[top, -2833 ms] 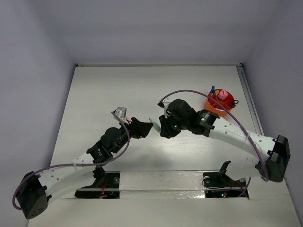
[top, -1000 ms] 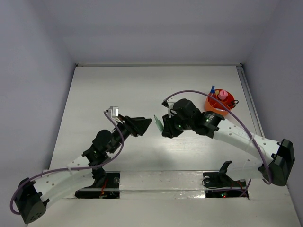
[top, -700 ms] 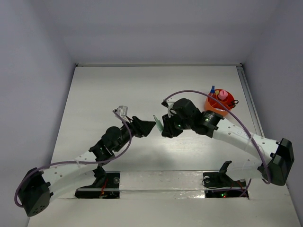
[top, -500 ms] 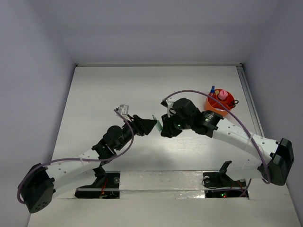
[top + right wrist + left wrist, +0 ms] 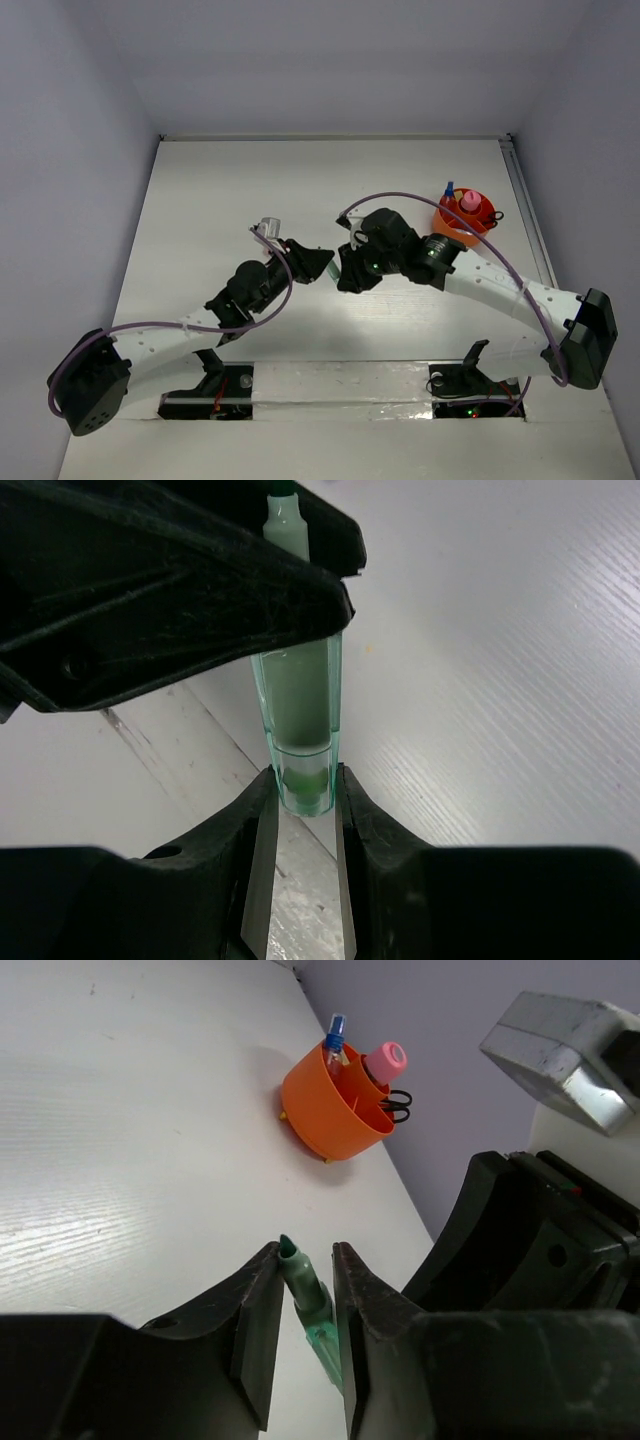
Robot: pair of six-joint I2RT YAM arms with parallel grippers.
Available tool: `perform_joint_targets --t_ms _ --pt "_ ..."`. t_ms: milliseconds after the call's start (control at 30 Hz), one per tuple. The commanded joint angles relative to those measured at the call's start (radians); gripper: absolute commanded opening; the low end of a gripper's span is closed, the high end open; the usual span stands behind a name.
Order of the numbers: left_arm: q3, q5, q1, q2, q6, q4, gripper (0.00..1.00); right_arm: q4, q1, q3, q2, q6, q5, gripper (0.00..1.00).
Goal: Sort the stationery into containers
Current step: Close the pen cap on the pen.
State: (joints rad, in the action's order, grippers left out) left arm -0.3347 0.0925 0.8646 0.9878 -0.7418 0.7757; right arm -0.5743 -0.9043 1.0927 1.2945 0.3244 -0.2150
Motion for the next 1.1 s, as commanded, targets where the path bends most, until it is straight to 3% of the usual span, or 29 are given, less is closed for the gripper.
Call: perform_joint_targets --t_ms 0,100,200,533,900,967,1000,1067 --pt "-0.052 0.019 0.004 0.008 0.021 0.066 0.22 0.024 -0.005 -0.020 -0.003 -0.018 -0.018 0.00" --pt "-0.059 0.023 0.004 0.015 0.028 0.059 0.16 0.010 -0.005 -0.022 -0.008 -0.018 -0.011 0.00" --pt "-0.072 0.041 0.004 0.015 0.051 0.024 0.00 -0.019 -0.005 -0.017 -0.011 -0.019 0.003 0.00" --pt "-0.093 0.075 0.004 -0.028 0.222 -0.118 0.00 -0.157 -0.005 0.047 -0.066 -0.024 0.032 0.00" --pt "-0.124 -0.151 0.004 -0.081 0.453 -0.251 0.00 -0.436 -0.005 0.288 -0.026 -0.065 -0.003 0.00" --pt "-0.124 -0.155 0.004 -0.122 0.481 -0.279 0.16 -0.461 -0.005 0.309 -0.012 -0.071 -0.027 0.00" --pt "-0.112 -0.155 0.004 -0.136 0.479 -0.276 0.34 -0.481 -0.005 0.328 -0.003 -0.074 -0.029 0.00" --pt "-0.096 -0.157 0.004 -0.181 0.464 -0.256 0.46 -0.490 -0.005 0.340 0.014 -0.076 -0.032 0.00"
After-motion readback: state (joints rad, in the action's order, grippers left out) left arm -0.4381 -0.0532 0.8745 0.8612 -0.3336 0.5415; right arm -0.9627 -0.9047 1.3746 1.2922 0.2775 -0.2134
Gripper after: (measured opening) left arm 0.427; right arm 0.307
